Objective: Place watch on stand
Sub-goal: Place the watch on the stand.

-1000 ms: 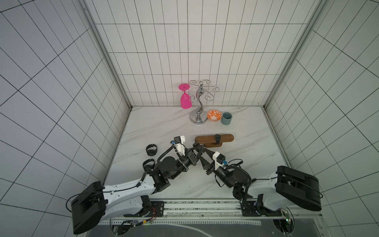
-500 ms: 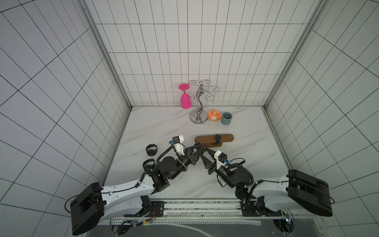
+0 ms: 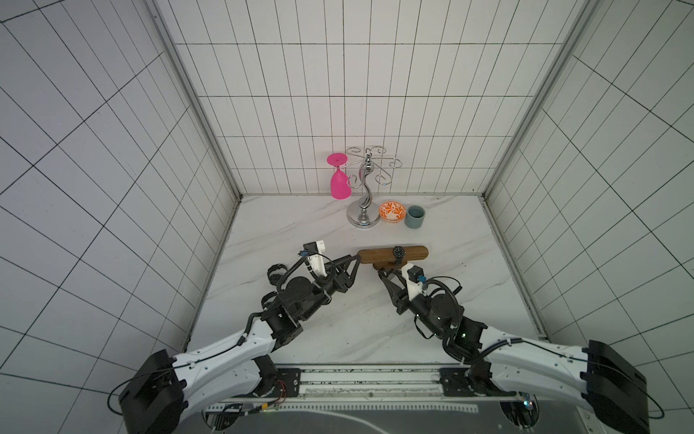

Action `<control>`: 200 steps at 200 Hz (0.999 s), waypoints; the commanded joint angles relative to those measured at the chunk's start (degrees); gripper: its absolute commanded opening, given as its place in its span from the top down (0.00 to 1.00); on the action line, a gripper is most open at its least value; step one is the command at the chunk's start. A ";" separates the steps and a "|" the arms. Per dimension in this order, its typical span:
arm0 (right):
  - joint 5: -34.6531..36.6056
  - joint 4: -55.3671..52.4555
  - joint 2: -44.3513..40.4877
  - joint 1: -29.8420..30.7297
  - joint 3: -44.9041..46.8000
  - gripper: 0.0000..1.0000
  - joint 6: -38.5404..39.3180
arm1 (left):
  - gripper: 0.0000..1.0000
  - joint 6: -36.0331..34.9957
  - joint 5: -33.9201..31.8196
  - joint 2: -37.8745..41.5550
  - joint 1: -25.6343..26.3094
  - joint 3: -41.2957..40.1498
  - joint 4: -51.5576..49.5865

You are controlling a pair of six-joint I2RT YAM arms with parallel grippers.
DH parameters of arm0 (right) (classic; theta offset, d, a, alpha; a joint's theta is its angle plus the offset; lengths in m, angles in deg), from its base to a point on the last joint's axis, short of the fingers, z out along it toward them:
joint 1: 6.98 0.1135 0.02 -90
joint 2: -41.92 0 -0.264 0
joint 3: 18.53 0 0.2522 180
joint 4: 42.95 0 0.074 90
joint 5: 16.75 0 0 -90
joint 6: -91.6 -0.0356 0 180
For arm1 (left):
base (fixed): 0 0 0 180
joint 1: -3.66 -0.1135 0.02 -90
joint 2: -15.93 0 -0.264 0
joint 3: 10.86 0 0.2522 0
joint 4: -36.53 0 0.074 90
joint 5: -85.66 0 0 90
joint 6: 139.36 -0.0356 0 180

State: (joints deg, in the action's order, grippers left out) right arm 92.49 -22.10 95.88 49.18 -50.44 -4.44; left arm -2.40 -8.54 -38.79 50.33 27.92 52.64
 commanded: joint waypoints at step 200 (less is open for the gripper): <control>-15.26 -34.79 9.42 -40.82 -24.39 0.59 -6.86 | 0.41 -11.28 14.38 -29.02 -13.10 19.26 -20.16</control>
State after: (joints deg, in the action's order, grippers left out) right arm 79.49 -56.48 103.92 10.17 -67.86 -9.62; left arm -13.39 2.12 -65.45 37.59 45.45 32.99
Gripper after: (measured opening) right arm 0.428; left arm 0.585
